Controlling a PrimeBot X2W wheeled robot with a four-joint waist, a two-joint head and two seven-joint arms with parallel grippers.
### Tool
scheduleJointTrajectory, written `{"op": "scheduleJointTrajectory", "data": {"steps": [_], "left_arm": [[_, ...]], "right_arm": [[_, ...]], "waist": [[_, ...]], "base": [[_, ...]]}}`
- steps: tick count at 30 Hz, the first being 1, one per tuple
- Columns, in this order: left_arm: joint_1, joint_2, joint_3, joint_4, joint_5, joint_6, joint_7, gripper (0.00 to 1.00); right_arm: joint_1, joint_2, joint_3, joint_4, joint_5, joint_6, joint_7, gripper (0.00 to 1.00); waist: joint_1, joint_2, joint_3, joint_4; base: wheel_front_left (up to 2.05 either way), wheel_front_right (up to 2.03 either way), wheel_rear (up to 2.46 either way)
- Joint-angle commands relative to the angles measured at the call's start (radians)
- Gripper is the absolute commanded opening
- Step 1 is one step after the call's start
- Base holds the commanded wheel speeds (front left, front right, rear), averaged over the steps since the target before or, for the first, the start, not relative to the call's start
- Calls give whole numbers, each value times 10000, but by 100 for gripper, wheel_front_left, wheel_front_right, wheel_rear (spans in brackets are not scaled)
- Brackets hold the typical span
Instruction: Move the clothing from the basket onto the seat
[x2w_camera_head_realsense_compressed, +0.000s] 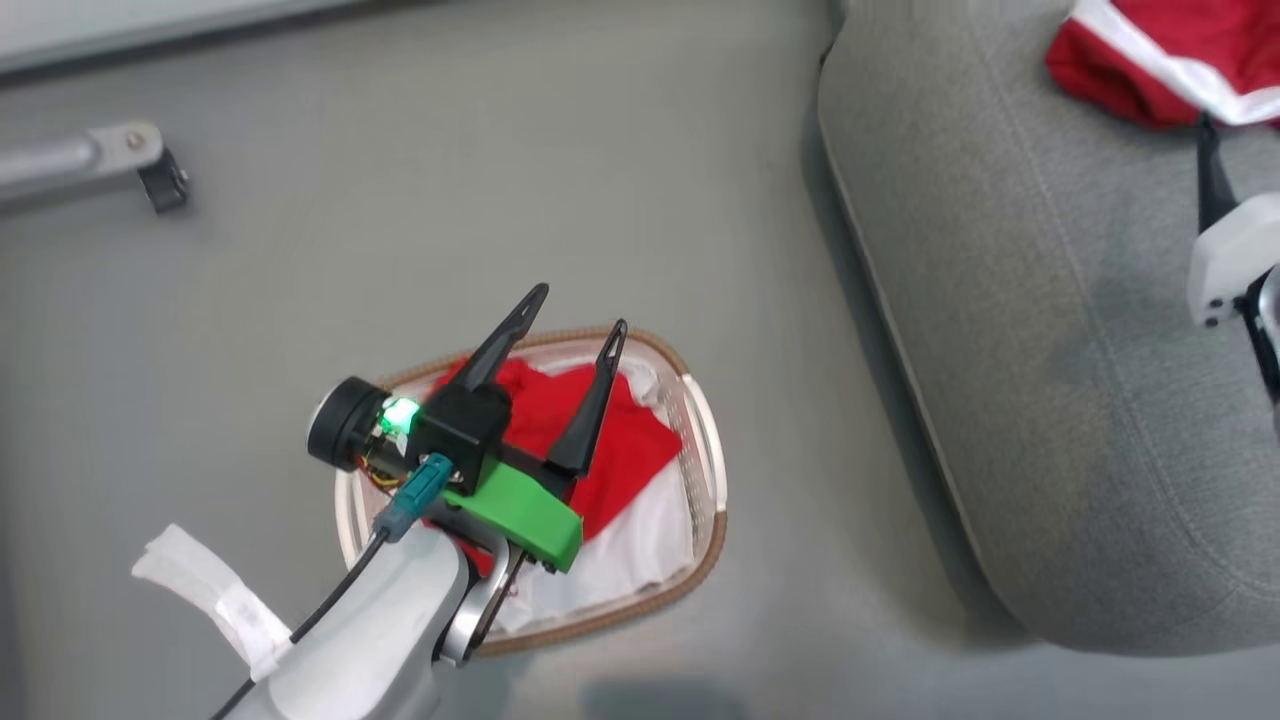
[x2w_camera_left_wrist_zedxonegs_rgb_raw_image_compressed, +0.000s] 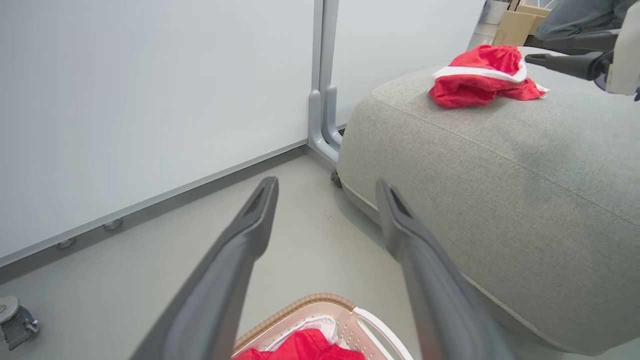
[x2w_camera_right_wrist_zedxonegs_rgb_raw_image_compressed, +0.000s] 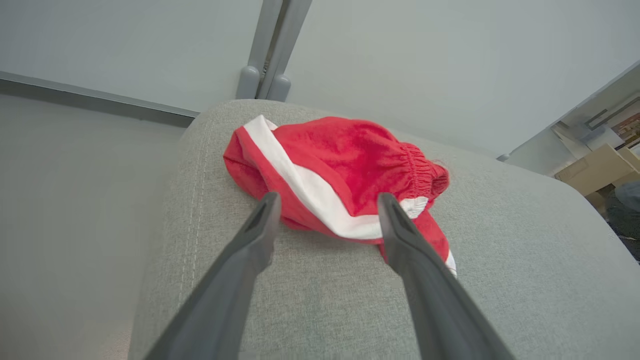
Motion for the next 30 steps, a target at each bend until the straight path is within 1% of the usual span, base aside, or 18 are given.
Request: {"op": "scheduleJointTrajectory", "data": {"steps": [1,3,7,12,14,17,20,23,27,30], "left_arm": [[319,-21,164,-6,-35,-25,-47,100],[875,-75,650,-9,-31,-7,-43,100],[1688,-112,1391,-32,121,70,-44,100],[2851,-227,2450,-94,128,153,-35,100],[3340,-282,2922,-131,146,192,-37,100],[3978,-483,3615,-209,208,216,-36,100],[4489,-699,4154,-252,295,140,-36,100],[4915,-897,4596,-270,511,27,-37,100],[5391,-1117,5102,-338,755,-203,-37,100],[5623,-1261,5377,-358,865,-354,-37,100]], "right_arm": [[366,52,114,-111,82,-14,-19,100],[788,235,229,-409,268,-14,-20,100],[1491,670,261,-1058,689,-14,-21,100],[2633,1330,55,-2246,1064,-14,-22,100],[3196,1602,-7,-2820,998,-14,-22,100],[4172,2201,-95,-3644,1193,-14,-21,100],[5042,2581,-308,-4311,1387,-14,-21,100],[5894,2970,-265,-5015,1399,-14,-21,100],[6848,3215,-403,-5964,1485,-14,-21,100],[7518,3283,-339,-6536,1657,-14,-21,100]], "waist": [[0,0,-1398,285],[0,0,-2045,552],[0,0,-2730,930],[0,0,-3361,1350],[0,0,-3547,1511],[0,0,-3734,1780],[0,0,-3863,2006],[0,0,-3913,2198],[0,0,-3962,2360],[0,0,-3996,2452]], "base": [[0,0,0],[0,0,0],[0,0,0],[0,0,0],[0,0,0],[0,0,0],[0,0,0],[0,0,0],[0,0,0],[0,0,0]]}}
